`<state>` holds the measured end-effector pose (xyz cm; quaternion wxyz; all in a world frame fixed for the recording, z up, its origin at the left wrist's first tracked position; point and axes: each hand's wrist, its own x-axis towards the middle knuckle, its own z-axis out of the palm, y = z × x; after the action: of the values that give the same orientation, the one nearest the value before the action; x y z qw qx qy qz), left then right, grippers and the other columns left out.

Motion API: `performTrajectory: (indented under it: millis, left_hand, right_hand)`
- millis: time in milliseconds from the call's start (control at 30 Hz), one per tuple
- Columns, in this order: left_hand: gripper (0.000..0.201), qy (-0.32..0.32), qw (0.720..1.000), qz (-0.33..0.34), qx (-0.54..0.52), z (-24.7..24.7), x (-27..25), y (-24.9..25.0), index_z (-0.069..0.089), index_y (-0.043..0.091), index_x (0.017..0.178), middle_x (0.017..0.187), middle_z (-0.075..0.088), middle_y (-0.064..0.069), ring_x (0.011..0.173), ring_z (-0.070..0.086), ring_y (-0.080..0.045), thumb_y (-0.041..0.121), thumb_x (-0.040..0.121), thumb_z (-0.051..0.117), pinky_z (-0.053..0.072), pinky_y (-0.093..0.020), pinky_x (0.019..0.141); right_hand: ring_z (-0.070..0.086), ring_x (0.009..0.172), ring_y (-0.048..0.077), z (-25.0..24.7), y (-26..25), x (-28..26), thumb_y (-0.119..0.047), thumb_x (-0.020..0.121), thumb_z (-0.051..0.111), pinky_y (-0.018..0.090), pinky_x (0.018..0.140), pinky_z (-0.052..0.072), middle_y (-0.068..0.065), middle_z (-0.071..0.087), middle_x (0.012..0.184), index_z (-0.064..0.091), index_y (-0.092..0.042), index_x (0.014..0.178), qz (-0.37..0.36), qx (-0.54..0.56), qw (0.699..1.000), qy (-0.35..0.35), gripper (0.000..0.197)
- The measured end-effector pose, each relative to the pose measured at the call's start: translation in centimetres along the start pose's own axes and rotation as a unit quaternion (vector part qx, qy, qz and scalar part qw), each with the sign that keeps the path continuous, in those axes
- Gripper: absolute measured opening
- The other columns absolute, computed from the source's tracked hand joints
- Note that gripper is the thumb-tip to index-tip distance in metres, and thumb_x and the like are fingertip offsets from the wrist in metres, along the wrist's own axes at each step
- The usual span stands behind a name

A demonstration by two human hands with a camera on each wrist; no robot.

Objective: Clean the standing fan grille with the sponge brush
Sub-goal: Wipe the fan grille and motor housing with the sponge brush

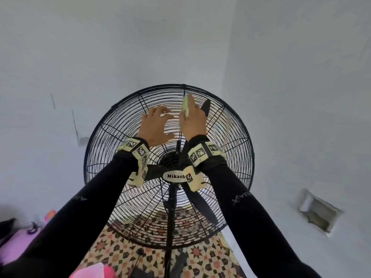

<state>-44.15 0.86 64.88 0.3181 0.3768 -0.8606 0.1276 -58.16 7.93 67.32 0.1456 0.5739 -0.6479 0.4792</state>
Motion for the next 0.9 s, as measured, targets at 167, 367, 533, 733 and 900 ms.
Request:
performTrajectory:
  millis: [167, 367, 533, 733, 900]
  left_hand:
    - [0.054, 0.012, 0.999, -0.002, -0.039, 0.0, 0.3, -0.3, 0.067, 0.027, 0.132, 0.143, 0.049, 0.0, 0.133, 0.04, -0.03, 0.048, 0.084, 0.077, 0.041, -0.058, 0.105]
    - [0.052, 0.026, 0.999, -0.022, -0.028, 0.4, 0.3, 0.6, 0.065, 0.025, 0.13, 0.138, 0.049, -0.002, 0.129, 0.041, -0.032, 0.049, 0.084, 0.07, 0.042, -0.057, 0.101]
    - [0.062, 0.024, 0.999, 0.021, 0.018, 0.2, 0.0, 0.3, 0.049, 0.026, 0.142, 0.143, 0.044, -0.007, 0.123, 0.044, -0.035, 0.027, 0.084, 0.073, 0.049, -0.054, 0.093]
    - [0.073, 0.076, 0.991, 0.007, 0.113, -1.4, 3.3, 2.2, 0.04, 0.023, 0.152, 0.159, 0.034, -0.009, 0.138, 0.038, -0.039, 0.027, 0.084, 0.069, 0.033, -0.062, 0.112]
    - [0.084, -0.017, 0.997, -0.044, 0.061, -1.8, 7.4, 0.1, 0.021, 0.03, 0.162, 0.17, 0.017, -0.001, 0.154, 0.016, -0.039, 0.054, 0.094, 0.064, 0.018, -0.064, 0.122]
  right_hand:
    - [0.062, 0.112, 0.036, -1.5, 2.0, 0.1, -0.007, 0.096, 0.062, 0.043, 0.089, 0.054, 0.024, 0.045, 0.144, 0.018, -0.01, 0.158, 0.137, -0.139, 0.981, 0.02, 0.077]
    - [0.066, 0.085, 0.027, -0.5, 1.9, -0.1, -0.018, 0.094, 0.058, 0.035, 0.071, 0.056, 0.012, 0.068, 0.103, 0.043, -0.024, 0.149, 0.038, 0.065, 0.995, 0.057, 0.057]
    - [0.062, 0.106, 0.03, -2.5, 3.7, 0.0, -0.024, 0.097, 0.057, 0.033, 0.08, 0.047, 0.014, 0.064, 0.118, 0.039, -0.016, 0.149, 0.166, 0.022, 0.979, 0.113, 0.056]
    - [0.066, 0.084, 0.02, -3.7, 2.1, 2.0, -0.02, 0.09, 0.063, 0.04, 0.08, 0.059, -0.005, 0.065, 0.088, 0.052, -0.021, 0.118, 0.138, 0.236, 0.945, 0.182, 0.03]
    - [0.065, 0.088, 0.024, -4.1, 0.6, 5.2, -0.018, 0.091, 0.063, 0.02, 0.066, 0.05, -0.002, 0.064, 0.089, 0.057, -0.018, 0.119, 0.102, 0.236, 0.964, 0.066, 0.028]
